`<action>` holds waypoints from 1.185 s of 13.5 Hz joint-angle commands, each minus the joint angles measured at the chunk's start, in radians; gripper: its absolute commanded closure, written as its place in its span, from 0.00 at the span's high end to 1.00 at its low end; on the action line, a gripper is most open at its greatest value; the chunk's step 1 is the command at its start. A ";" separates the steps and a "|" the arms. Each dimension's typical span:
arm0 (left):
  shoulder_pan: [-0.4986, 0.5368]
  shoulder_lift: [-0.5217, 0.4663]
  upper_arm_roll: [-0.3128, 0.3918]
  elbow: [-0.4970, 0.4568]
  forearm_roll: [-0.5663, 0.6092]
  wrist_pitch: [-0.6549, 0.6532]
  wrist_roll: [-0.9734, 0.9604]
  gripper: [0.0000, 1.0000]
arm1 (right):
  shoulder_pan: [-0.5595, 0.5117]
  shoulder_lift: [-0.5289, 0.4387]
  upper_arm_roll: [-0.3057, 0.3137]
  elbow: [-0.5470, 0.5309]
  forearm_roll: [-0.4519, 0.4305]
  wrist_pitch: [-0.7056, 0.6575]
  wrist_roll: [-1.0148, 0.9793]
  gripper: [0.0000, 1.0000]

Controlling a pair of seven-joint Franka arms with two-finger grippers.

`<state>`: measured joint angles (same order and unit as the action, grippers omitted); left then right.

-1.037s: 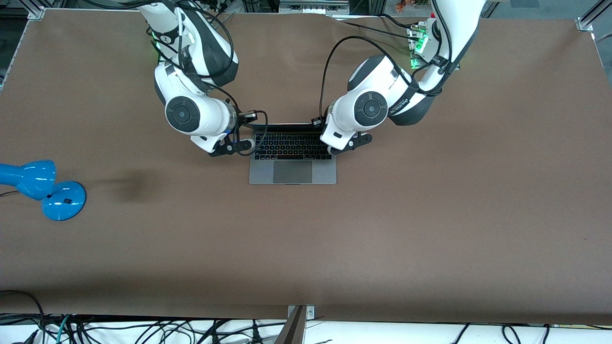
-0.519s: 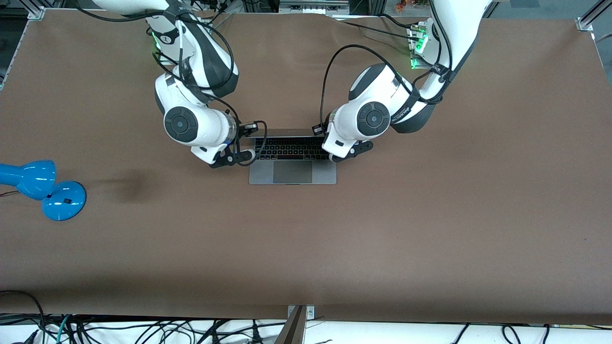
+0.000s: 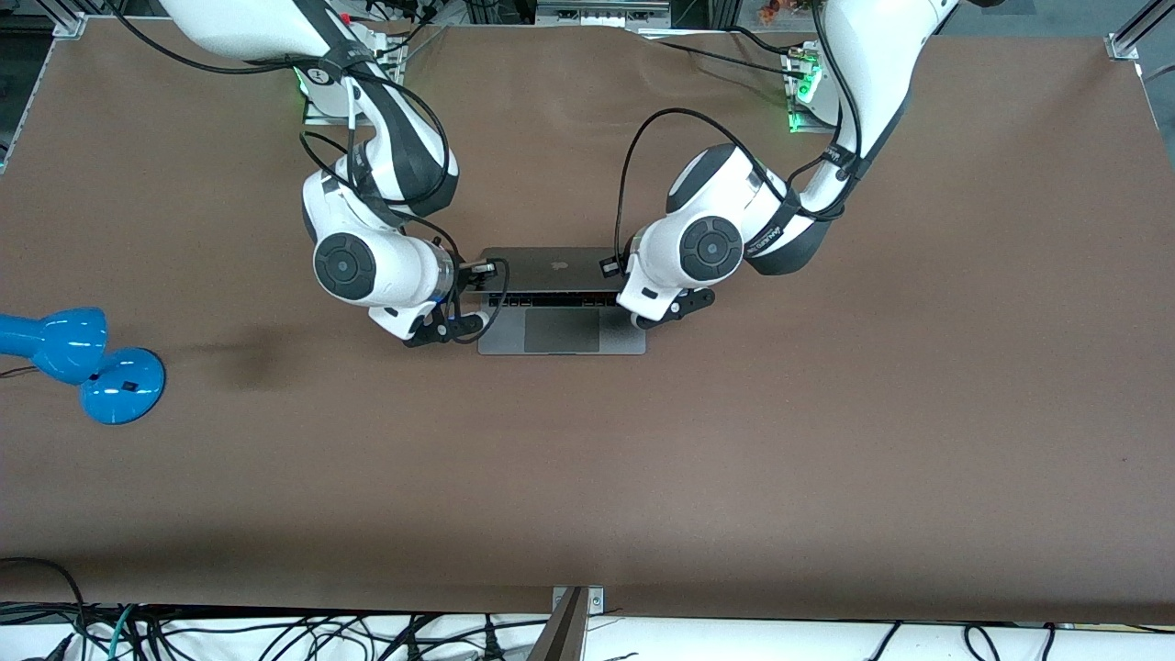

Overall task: Close laptop with both arms from behind
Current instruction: 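Push the screen forward with both grippers, folding it down over the keyboard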

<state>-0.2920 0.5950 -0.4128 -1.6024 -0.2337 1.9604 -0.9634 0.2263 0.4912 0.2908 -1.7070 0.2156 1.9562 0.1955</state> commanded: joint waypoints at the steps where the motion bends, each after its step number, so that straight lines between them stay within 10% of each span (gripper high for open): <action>1: -0.003 0.035 -0.001 0.047 0.033 0.000 -0.003 0.00 | 0.001 0.044 0.001 0.058 -0.015 0.001 -0.014 0.00; 16: -0.015 0.213 0.054 0.151 0.125 0.110 -0.003 0.00 | 0.007 0.227 -0.009 0.174 -0.058 0.104 -0.107 0.00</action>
<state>-0.2943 0.7714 -0.3653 -1.5059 -0.1394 2.0754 -0.9621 0.2270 0.6799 0.2851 -1.5854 0.1742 2.0645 0.1054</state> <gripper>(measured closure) 0.991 0.991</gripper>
